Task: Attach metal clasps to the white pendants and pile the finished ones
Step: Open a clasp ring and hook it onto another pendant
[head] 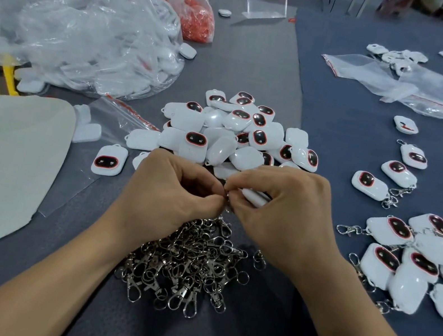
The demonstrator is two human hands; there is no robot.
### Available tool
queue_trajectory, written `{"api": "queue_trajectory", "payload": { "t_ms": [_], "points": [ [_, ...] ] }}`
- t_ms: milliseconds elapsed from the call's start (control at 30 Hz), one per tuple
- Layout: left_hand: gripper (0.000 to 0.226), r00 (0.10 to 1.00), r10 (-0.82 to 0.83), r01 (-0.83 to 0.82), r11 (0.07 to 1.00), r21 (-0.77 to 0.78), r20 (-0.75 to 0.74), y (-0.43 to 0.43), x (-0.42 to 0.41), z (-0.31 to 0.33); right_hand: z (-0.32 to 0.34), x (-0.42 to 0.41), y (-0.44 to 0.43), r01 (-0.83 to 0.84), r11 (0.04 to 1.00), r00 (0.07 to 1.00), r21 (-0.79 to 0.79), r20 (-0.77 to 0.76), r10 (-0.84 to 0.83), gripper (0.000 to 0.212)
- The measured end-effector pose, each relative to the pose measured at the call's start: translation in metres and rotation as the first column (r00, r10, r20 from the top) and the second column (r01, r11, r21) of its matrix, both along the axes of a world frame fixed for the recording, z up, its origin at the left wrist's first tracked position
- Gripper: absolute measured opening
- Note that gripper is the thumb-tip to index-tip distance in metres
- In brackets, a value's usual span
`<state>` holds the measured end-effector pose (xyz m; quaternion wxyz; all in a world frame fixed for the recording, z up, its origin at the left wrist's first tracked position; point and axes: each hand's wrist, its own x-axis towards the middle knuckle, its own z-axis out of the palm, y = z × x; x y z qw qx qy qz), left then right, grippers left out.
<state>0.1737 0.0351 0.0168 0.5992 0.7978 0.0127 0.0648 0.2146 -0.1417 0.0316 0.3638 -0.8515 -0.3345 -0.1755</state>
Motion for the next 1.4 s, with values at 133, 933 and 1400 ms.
{"api": "queue_trajectory", "payload": {
  "t_ms": [133, 933, 1400],
  "points": [
    [0.008, 0.999, 0.025, -0.025, 1.000, 0.007, 0.028, -0.002, 0.000, -0.001, 0.000, -0.003, 0.003, 0.019, 1.000, 1.000, 0.025, -0.015, -0.018, 0.007],
    [0.006, 0.987, 0.161, -0.157, 0.966, -0.205, 0.003, -0.012, 0.003, -0.003, -0.003, -0.003, 0.006, 0.103, 0.970, 0.954, 0.222, -0.299, -0.033, 0.017],
    [0.006, 0.965, -0.086, -0.118, 0.701, 0.703, 0.247, 0.007, 0.000, 0.001, -0.008, 0.021, -0.002, 0.242, 0.881, 0.539, 0.406, -0.812, 0.226, 0.014]
  ]
}}
